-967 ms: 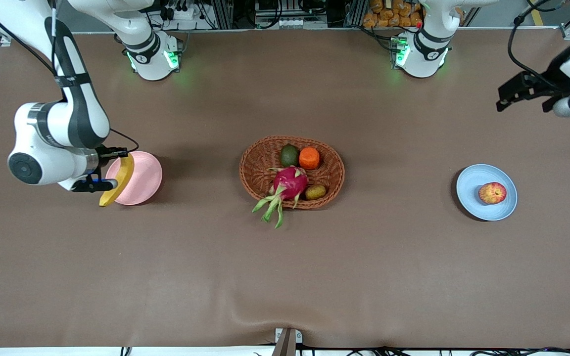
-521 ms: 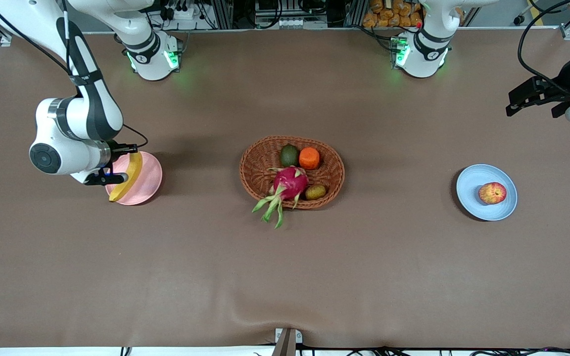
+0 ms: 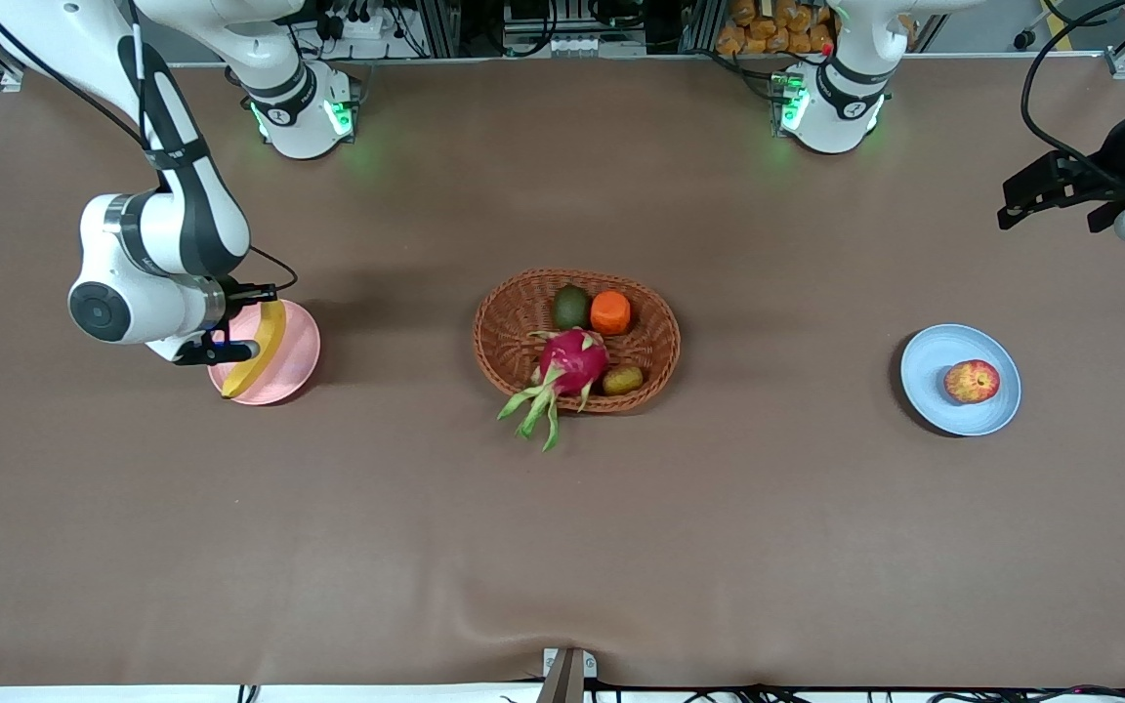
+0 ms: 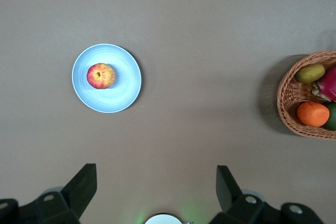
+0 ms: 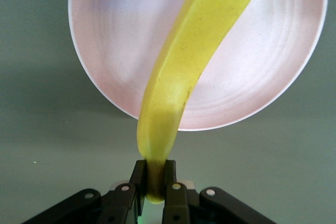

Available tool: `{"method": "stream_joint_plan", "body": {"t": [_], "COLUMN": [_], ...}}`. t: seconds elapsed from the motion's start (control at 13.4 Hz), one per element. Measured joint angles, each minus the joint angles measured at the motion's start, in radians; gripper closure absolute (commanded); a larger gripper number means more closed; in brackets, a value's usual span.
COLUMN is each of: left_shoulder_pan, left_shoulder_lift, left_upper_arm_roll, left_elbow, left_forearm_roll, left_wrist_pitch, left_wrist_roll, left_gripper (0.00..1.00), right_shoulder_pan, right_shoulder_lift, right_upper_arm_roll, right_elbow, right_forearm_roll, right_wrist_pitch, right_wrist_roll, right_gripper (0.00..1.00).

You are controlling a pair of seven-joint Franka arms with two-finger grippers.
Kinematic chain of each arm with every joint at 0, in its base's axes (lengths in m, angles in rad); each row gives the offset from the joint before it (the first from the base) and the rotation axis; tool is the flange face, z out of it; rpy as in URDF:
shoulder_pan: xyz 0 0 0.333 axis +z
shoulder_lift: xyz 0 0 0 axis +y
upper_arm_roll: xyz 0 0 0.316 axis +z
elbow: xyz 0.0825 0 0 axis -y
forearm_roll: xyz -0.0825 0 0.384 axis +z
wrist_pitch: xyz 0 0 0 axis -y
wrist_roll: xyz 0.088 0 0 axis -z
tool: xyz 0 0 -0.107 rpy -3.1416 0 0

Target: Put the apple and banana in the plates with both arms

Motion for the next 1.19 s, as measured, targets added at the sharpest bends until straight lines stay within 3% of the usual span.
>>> {"method": "stream_joint_plan", "body": {"t": [0.07, 0.3, 0.45, 0.82, 1.19], "left_shoulder_pan": [0.000, 0.000, 0.000, 0.000, 0.000], "left_shoulder_lift": [0.000, 0.000, 0.001, 0.001, 0.001], "left_upper_arm_roll": [0.000, -0.001, -0.001, -0.004, -0.004], "left_elbow": [0.000, -0.004, -0.006, -0.006, -0.006], "left_forearm_roll": [0.000, 0.000, 0.000, 0.000, 0.000], "left_wrist_pitch": [0.000, 0.000, 0.000, 0.000, 0.000], "left_wrist_roll": [0.000, 0.000, 0.000, 0.000, 0.000], "left_gripper": [0.00, 0.00, 0.00, 0.00, 0.00], "right_shoulder_pan": [0.003, 0.009, 0.010, 0.010, 0.006], "right_shoulder_lift": [0.002, 0.002, -0.001, -0.024, -0.048], "right_upper_arm_roll": [0.001, 0.003, 0.003, 0.003, -0.005], "right_elbow": [0.000, 0.007, 0.057, 0.376, 0.666], "right_forearm_roll": [0.000, 0.000, 0.000, 0.000, -0.001], "right_wrist_pitch": [0.001, -0.012, -0.094, -0.423, -0.573], "right_wrist_roll": [0.000, 0.000, 0.000, -0.001, -0.001], "right_gripper": [0.00, 0.00, 0.00, 0.00, 0.00]}}
